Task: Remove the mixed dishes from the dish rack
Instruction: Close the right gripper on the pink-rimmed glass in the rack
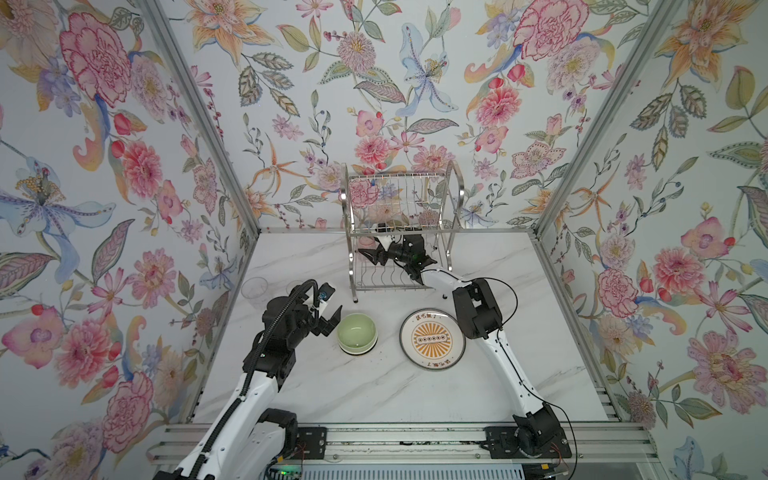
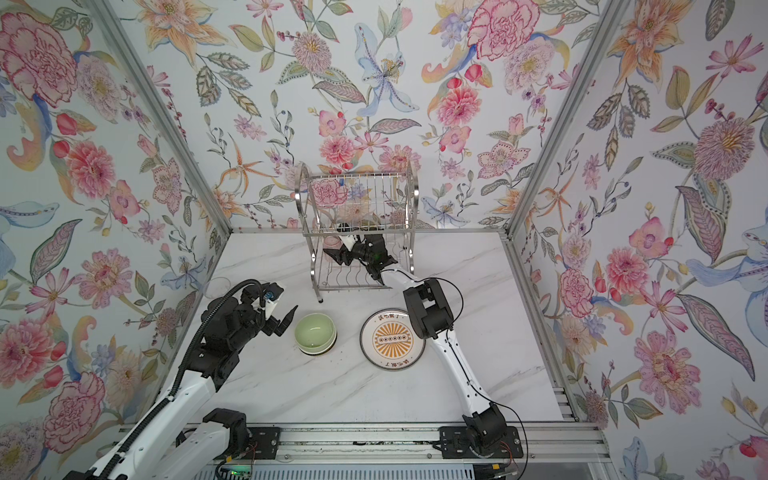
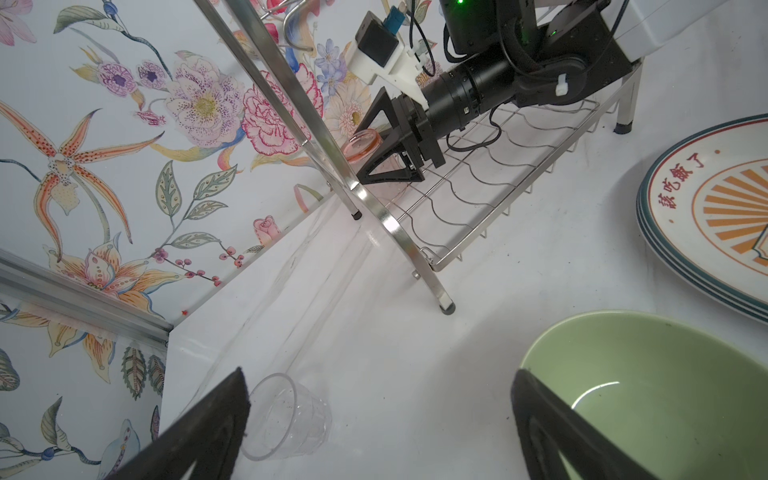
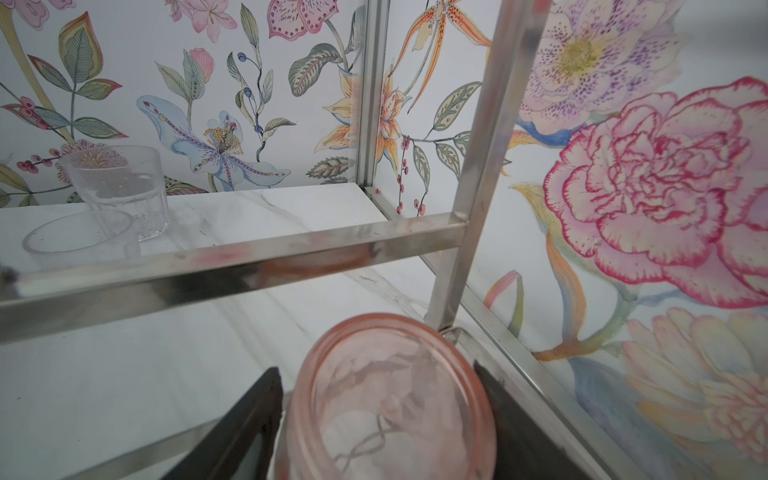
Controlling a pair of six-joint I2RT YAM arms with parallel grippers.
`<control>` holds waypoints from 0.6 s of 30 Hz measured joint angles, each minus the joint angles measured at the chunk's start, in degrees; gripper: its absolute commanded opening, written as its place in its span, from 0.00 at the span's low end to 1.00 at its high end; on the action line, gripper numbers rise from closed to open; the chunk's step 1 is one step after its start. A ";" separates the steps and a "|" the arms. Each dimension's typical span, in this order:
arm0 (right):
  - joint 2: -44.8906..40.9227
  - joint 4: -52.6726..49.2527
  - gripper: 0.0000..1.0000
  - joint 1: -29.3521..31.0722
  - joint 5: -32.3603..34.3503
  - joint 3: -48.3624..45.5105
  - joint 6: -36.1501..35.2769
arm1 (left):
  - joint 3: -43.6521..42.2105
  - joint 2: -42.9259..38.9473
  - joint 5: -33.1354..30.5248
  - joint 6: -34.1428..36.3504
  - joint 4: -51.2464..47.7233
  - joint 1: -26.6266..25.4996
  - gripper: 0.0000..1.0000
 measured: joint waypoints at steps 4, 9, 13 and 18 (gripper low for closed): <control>-0.02 -0.24 0.65 0.00 -0.83 0.00 0.63 | 0.00 -0.22 0.00 -0.04 0.04 0.00 1.00; -0.02 -0.04 0.56 -0.02 -1.55 -0.04 1.31 | 0.00 -0.50 0.00 -0.24 0.24 0.00 0.99; -0.72 1.62 0.48 0.00 -1.99 -1.92 1.77 | 0.00 -1.05 0.00 -0.26 0.24 0.00 0.99; -2.05 3.34 0.40 0.11 -2.23 -4.81 1.97 | 0.00 -1.86 0.02 -0.61 0.70 0.00 0.99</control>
